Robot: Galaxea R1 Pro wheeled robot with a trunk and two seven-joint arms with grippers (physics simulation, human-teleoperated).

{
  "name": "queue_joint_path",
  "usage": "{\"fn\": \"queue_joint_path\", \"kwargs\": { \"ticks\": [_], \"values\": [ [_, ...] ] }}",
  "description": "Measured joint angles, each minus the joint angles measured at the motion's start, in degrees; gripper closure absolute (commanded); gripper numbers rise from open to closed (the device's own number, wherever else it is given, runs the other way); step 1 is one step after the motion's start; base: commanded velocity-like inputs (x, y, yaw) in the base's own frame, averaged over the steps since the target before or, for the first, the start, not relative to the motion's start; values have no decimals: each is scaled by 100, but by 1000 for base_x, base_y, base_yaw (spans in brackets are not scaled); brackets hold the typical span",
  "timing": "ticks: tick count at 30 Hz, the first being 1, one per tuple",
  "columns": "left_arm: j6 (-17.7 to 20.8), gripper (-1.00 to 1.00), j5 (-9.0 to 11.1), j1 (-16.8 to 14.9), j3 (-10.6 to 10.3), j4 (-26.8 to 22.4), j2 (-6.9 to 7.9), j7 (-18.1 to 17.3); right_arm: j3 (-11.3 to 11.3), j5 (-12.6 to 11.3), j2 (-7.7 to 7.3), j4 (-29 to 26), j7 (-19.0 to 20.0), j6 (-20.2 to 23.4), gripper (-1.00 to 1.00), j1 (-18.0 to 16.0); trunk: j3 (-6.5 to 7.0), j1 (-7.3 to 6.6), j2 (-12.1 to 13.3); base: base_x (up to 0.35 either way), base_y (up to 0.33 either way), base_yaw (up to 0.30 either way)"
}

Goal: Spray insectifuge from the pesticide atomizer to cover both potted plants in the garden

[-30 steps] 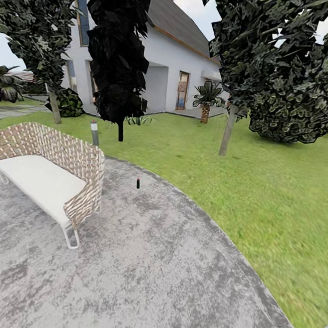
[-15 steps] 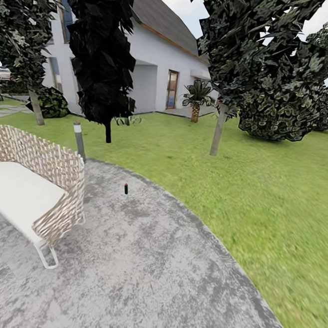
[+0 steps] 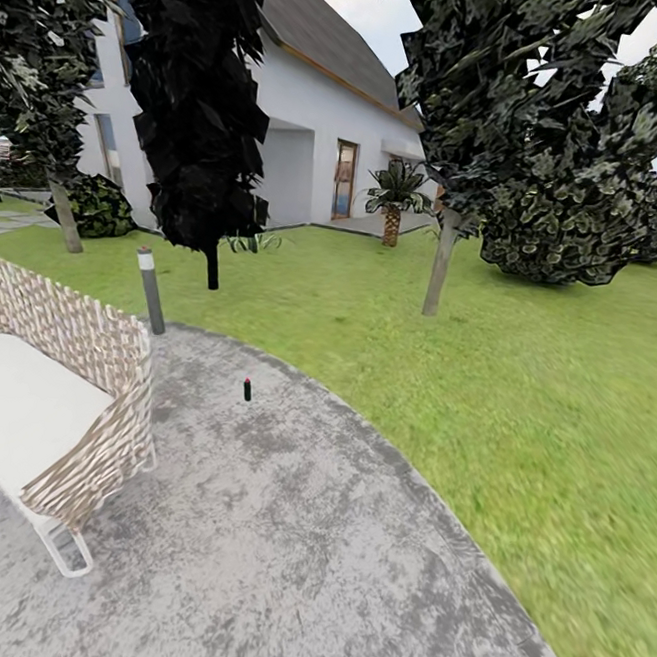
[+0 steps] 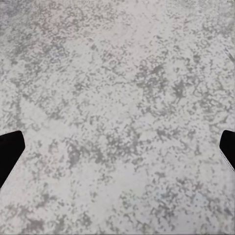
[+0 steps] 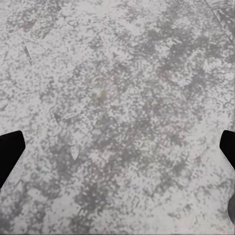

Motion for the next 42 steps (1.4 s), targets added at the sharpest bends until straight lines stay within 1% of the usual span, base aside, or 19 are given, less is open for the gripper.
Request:
{"fn": "queue_joint_path", "kwargs": {
  "ticks": [42],
  "values": [
    [0, -100, 0, 0, 0, 0, 0, 0, -48, -21, 7, -29, -2, 0, -100, 0, 0, 0, 0, 339, 0, 0]
  ]
}}
